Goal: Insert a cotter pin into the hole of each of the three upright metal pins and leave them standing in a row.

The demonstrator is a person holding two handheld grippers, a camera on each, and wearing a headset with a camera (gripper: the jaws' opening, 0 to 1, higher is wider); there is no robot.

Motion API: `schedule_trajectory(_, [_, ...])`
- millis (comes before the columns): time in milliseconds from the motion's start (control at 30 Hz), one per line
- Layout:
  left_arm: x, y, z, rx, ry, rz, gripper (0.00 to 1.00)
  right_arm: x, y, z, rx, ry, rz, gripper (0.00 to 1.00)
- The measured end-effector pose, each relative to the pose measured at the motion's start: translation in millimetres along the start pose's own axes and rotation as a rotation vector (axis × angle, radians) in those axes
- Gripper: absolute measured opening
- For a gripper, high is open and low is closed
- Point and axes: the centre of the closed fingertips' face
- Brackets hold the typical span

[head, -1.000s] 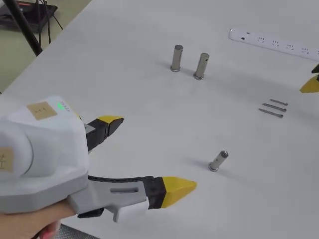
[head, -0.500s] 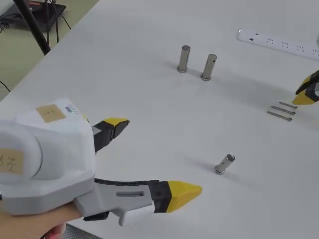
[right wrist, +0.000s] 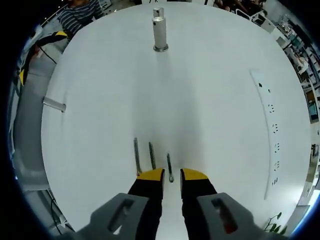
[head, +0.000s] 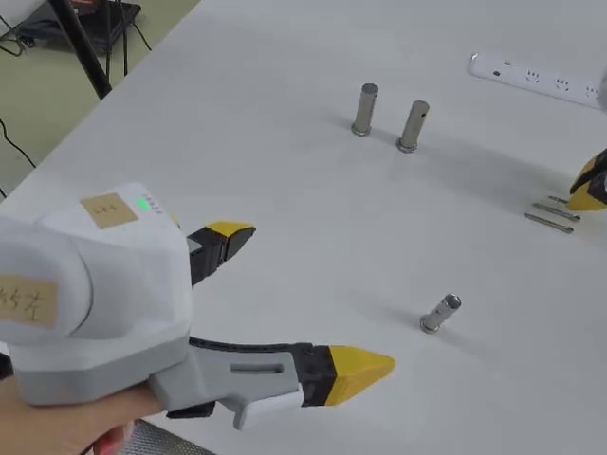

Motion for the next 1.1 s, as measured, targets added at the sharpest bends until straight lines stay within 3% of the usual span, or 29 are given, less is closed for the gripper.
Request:
schedule_trajectory(67, [-0.8,-0.3,-0.3,0.007,-0.001,0.005,0.99,0.8,-4.1,0.6,0.005,-0.003,0.017,0.04])
schedule_trajectory(233, [-3.1,1.2,1.4,0.01,0.005,0.005,0.98,0.2,-4.3,3.0,0.02,0.003,0.0,0.03])
schedule_trajectory(433, [-5.0,0.2,5.8,0.017,0.017,0.011,0.97,-2.1,-5.7,7.2,0.07,0.012,-0.061,0.03])
schedule_trajectory(667, [-3.4,-1.2,6.3,0.014,0.016,0.017,0.97,-4.0,-5.2,9.4,0.088,0.022,-0.076,0.0])
schedule_trajectory(700, [-2.8,-1.6,6.1,0.012,0.015,0.018,0.97,-4.5,-5.5,10.5,0.091,0.038,-0.073,0.0])
schedule_trajectory(733, [-2.3,-1.8,5.8,0.012,0.014,0.018,0.97,-4.7,-6.7,18.3,0.106,0.085,-0.066,0.0])
schedule_trajectory(767, [-1.6,-2.2,5.5,0.011,0.013,0.02,0.97,-7.0,-4.7,12.6,0.103,0.052,-0.075,0.0])
schedule_trajectory(933, [-0.2,-1.6,4.4,0.015,0.01,0.018,0.97,-4.8,-2.9,13.9,0.097,0.061,-0.076,0.0])
schedule_trajectory(1100, [0.2,2.0,4.3,0.023,0.01,0.003,0.96,-4.0,-2.4,15.2,-0.001,0.063,-0.033,0.0])
Point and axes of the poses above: the centre of the closed fingertips' face, and the gripper's own axes: x roughly backward along the fingers, z roughly to its right, y roughly out of its underside, and after that the axes turned 9 degrees about -x, right-handed
